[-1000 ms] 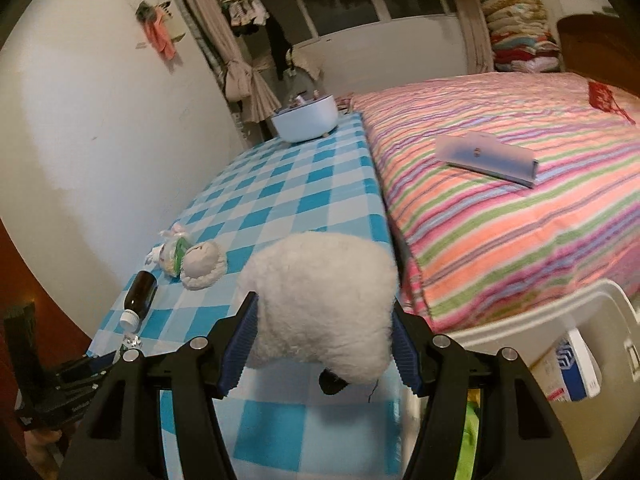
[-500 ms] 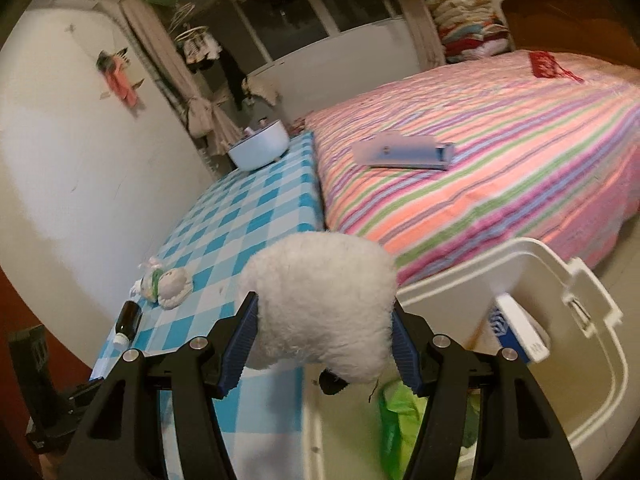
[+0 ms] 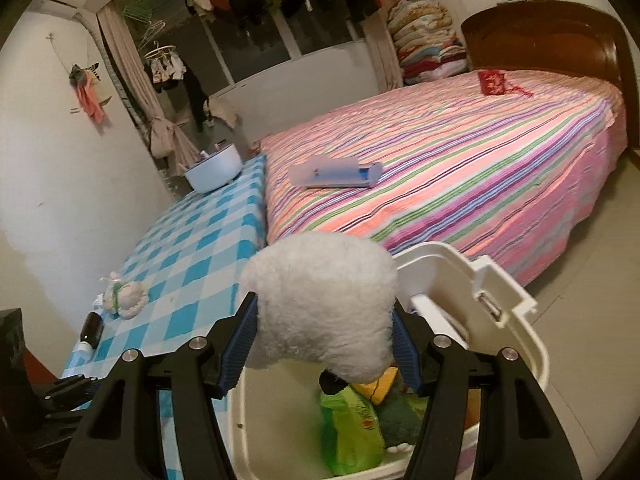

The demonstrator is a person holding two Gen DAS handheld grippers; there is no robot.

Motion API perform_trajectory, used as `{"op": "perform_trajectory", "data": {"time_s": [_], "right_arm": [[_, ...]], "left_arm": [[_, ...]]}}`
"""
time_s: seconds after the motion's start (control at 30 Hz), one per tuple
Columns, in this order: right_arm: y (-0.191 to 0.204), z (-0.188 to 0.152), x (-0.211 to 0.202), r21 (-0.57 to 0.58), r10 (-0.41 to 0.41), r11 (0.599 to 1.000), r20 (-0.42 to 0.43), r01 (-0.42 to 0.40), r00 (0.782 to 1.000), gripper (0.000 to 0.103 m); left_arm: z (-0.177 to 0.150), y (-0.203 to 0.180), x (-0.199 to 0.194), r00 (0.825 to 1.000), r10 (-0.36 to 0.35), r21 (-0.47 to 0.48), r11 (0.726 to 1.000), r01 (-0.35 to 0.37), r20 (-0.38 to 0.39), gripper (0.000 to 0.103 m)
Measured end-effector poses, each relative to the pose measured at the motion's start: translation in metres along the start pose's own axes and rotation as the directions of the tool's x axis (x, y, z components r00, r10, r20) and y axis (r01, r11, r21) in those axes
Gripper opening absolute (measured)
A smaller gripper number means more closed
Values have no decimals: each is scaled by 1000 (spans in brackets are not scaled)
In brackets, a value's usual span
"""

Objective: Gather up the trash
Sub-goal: 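Open the right tool to drop the plush toy into the bin, then move the blister pack over the bin and open the left tool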

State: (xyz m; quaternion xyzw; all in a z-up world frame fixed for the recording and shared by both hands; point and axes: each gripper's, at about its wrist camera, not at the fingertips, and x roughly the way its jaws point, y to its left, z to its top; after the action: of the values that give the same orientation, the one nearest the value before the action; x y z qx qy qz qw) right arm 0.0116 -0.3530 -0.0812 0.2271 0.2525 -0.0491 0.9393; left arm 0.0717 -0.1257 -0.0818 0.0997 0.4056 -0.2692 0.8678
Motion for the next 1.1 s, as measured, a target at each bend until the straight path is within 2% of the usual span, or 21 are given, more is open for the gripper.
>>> {"op": "perform_trajectory", "data": {"time_s": [0.27,0.37,0.63,0.97,1.1], "right_arm": [[-14,-2,-9,38,-10,999,43,8,999,68],[-25,-3,-18,82,0,997,92,-7,996,77],[-38,-4,-24,186,-4,982,154,-25,988,77],[-49,5,-38,223,-1,974,187,-41,982,78],[-57,1,-45,277,-18,959,254,-55,967,78]], "left_arm": [[9,-20,3,1000,-18,45,999,18,0,35],[12,-26,3,1000,-25,58,998,25,2,35],[20,-43,6,998,-60,93,994,59,1,35],[36,-67,20,993,-119,127,985,120,-16,35],[43,-74,28,990,-141,127,982,143,-24,35]]}}
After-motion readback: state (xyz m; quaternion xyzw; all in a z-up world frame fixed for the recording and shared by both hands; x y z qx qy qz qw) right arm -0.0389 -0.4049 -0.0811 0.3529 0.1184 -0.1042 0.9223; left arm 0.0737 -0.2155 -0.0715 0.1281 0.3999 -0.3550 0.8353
